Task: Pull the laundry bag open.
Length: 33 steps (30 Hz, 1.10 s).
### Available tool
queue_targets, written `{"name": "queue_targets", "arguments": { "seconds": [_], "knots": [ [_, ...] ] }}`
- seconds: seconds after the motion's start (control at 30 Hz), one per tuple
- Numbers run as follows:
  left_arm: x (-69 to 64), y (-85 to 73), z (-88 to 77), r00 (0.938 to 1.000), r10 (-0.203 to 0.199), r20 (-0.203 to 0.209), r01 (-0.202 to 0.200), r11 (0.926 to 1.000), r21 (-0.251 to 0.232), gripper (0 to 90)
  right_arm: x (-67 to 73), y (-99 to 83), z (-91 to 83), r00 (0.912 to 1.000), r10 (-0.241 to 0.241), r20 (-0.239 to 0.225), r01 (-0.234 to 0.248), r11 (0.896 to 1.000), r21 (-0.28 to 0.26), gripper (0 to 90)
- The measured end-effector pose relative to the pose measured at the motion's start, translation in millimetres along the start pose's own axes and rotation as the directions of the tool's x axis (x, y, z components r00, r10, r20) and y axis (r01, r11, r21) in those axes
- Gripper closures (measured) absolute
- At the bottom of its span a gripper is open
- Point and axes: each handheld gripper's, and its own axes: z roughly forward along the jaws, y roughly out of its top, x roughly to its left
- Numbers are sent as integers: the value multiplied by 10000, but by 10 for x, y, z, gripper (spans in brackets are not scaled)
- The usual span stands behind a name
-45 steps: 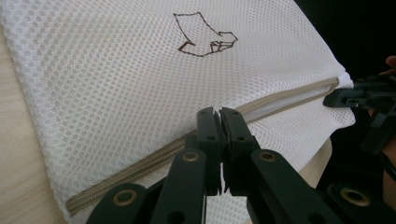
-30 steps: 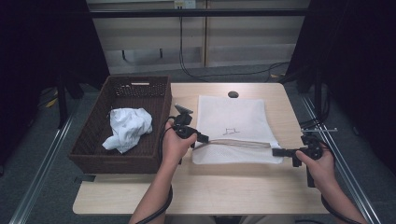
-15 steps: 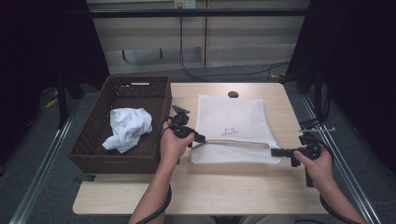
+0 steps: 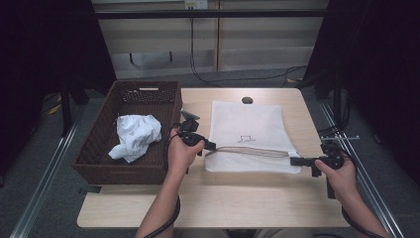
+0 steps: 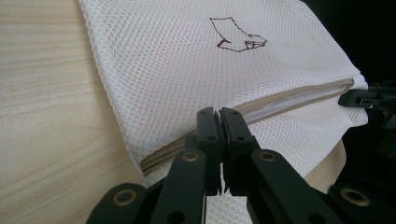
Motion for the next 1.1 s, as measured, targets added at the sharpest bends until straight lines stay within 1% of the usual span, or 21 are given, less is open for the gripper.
{"name": "queue_targets", "arguments": {
  "seconds": [0.1, 0.17, 0.3, 0.53, 0.57, 0.6, 0.67, 0.8, 0.83, 0.87, 0.9, 0.97, 1.0, 1.03, 1.07, 1.1],
  "knots": [
    [7, -4, 2, 10000, -69, -42, 69, 10000, 6, 875, 5, -1, 0, 10000, -25, -9, 25, 10000, -5, 879],
    [12, -1, -3, 9999, 6, -111, -6, 10000, -5, 875, 11, -4, 6, 10000, -19, 3, 19, 10000, 6, 879],
    [19, 0, -6, 10000, -10, -14, 11, 10000, 11, 874, 14, -2, 7, 10000, -83, 45, 83, 10000, -5, 879],
    [22, -3, 3, 10000, -69, 0, 69, 10000, 54, 875, 6, -3, 5, 10000, -74, 49, 74, 10000, 4, 879],
    [29, -2, 2, 10000, -21, -8, 21, 9999, 103, 874, 6, -4, 5, 10000, -53, 47, 53, 10000, 18, 879],
    [28, -4, 4, 9999, -105, 31, 105, 9999, 52, 875, 5, -5, 5, 10000, -47, 56, 47, 10000, 7, 879],
    [29, -5, 7, 9999, -128, 10, 128, 9999, 32, 875, 8, -6, 11, 9999, -56, 108, 56, 10000, 51, 879],
    [39, -5, 4, 9996, -280, 47, 280, 9995, 113, 874, 15, -5, 17, 9999, -47, 99, 46, 9999, 96, 880],
    [37, -6, 9, 9997, -259, 17, 259, 9996, 64, 875, 16, -5, 19, 9999, -56, 157, 55, 9999, 102, 880],
    [34, -6, 8, 9997, -220, -109, 221, 9997, 67, 875, 19, -5, 22, 9998, -54, 197, 51, 9999, 119, 879],
    [35, -5, 6, 9998, -176, -121, 177, 9998, 71, 875, 20, -3, 28, 9998, -42, 177, 40, 9999, 116, 880],
    [41, -7, 8, 9996, -258, -82, 259, 9996, 83, 875, 26, 0, 33, 9997, -103, 215, 101, 9999, 123, 880],
    [43, -8, 10, 9997, -229, -125, 231, 9997, 111, 875, 29, 1, 34, 9997, -96, 222, 93, 9999, 128, 880],
    [49, -9, 14, 9996, -290, -47, 291, 9995, 93, 875, 30, 2, 34, 9997, -97, 216, 94, 9999, 122, 880],
    [51, -8, 10, 9996, -267, -64, 269, 9995, 193, 875, 31, 2, 33, 9997, -98, 227, 95, 9999, 127, 880],
    [42, -8, 20, 9996, -242, -120, 244, 9996, 118, 875, 27, 3, 33, 9997, -80, 242, 77, 9999, 132, 880]
  ]
}}
